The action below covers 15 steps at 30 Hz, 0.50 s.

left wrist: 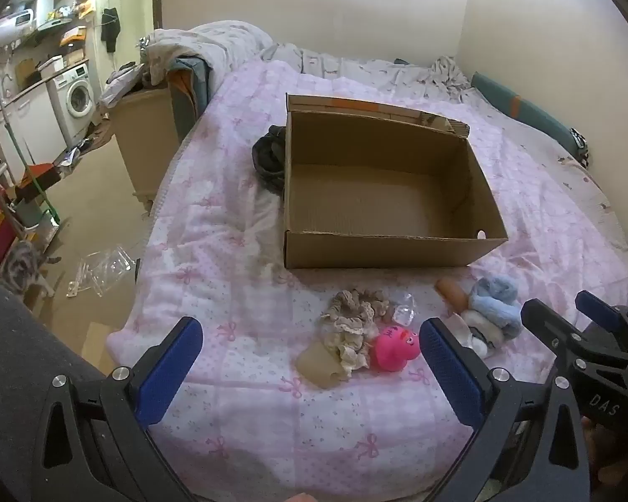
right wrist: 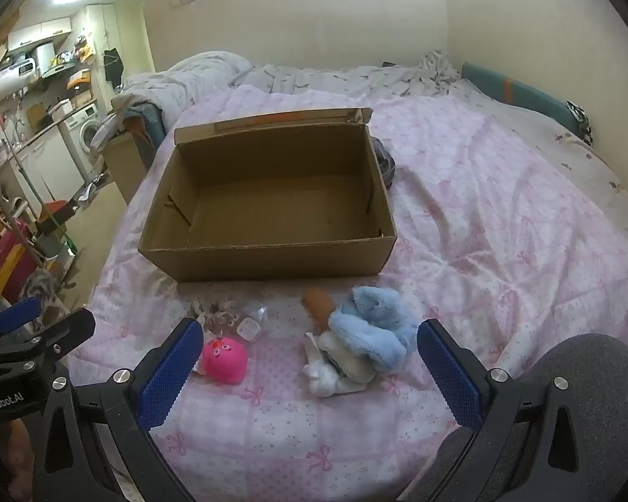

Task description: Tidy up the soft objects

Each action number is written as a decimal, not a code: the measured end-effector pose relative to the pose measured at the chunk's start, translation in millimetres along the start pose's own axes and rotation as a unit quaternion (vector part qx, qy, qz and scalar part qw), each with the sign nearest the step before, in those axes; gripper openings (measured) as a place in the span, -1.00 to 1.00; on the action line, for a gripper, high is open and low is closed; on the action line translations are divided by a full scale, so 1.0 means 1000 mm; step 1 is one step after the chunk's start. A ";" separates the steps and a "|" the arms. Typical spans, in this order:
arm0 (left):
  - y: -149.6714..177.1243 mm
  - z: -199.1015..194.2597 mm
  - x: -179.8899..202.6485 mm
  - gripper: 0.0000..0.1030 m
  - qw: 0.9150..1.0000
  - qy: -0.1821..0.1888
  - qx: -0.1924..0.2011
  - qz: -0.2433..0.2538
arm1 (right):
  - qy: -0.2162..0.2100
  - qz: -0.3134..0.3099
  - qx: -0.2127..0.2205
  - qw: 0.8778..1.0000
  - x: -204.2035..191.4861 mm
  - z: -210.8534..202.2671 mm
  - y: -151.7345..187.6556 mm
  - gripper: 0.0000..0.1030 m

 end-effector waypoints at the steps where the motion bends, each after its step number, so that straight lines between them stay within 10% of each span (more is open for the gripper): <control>1: 0.000 0.000 0.000 1.00 1.000 0.000 0.001 0.000 | -0.001 0.002 0.002 1.000 0.000 0.000 0.000 1.00; 15: -0.006 -0.002 -0.006 1.00 1.000 -0.006 0.003 -0.004 | -0.004 0.006 0.000 1.000 0.001 0.000 0.001 1.00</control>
Point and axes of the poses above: each gripper's, at about its wrist camera, not at the fingertips, and z roughly the way its jaws point, x to its right, y to its underside, the point moved 6 cm from there along z, roughly the way its jaws point, and after that the axes turned 11 degrees about x, right-handed, at the moved point
